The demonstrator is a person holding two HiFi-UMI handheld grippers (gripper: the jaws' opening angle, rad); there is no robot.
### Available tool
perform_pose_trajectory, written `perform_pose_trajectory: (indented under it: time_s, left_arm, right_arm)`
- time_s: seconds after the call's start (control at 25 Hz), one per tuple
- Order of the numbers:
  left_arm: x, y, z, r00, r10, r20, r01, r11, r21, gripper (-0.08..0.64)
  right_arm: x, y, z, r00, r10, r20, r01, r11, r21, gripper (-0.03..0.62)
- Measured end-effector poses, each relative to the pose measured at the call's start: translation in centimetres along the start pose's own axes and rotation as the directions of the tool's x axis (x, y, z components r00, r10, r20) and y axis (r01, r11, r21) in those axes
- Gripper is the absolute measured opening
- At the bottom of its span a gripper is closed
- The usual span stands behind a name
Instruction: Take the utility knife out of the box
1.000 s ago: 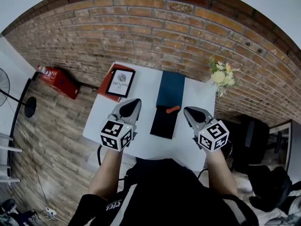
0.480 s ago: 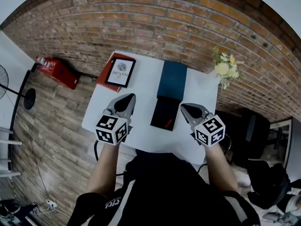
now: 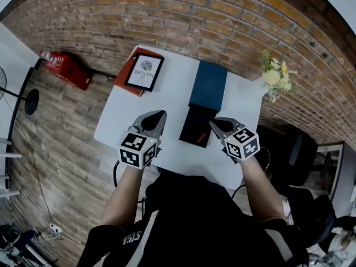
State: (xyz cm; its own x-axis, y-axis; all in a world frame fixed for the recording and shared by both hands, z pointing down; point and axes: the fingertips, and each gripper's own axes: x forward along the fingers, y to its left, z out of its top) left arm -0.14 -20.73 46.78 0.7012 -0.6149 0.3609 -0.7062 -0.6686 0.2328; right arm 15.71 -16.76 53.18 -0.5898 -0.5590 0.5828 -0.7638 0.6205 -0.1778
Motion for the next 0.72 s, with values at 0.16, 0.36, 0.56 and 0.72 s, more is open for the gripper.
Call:
perform_pose_trajectory:
  time_s: [0.16, 0.36, 0.56, 0.72]
  left_arm:
    - [0.0, 0.3, -0.7, 1.0, -0.001, -0.004, 0.001, 1.0, -0.009, 0.008]
    - [-0.1, 0.7, -1.1, 1.0, 0.001, -0.002, -0.001, 1.0, -0.018, 0.008]
    - [-0.2, 1.1, -1.8, 1.0, 0.005, 0.001, -0.005, 0.999, -0.04, 0.008]
    - [-0.5, 1.6, -2.5, 1.0, 0.012, 0.005, -0.012, 0.998, -0.06, 0.008]
  right_arm:
    - [2.4, 0.4, -2.7, 0.992, 0.038, -0.122, -0.045, 0.997, -0.057, 0.008]
    - [4.6, 1.0, -6.2, 0.95, 0.107, -0.294, -0.154, 0.978, -0.142, 0.051]
    - [6.1, 1.3, -10.1, 0.85, 0.157, -0.503, -0.295, 0.932, -0.208, 0.087]
    - [7.1, 1.4, -12.4, 0.763, 0.159, -0.626, -0.386, 0.889, -0.245, 0.106]
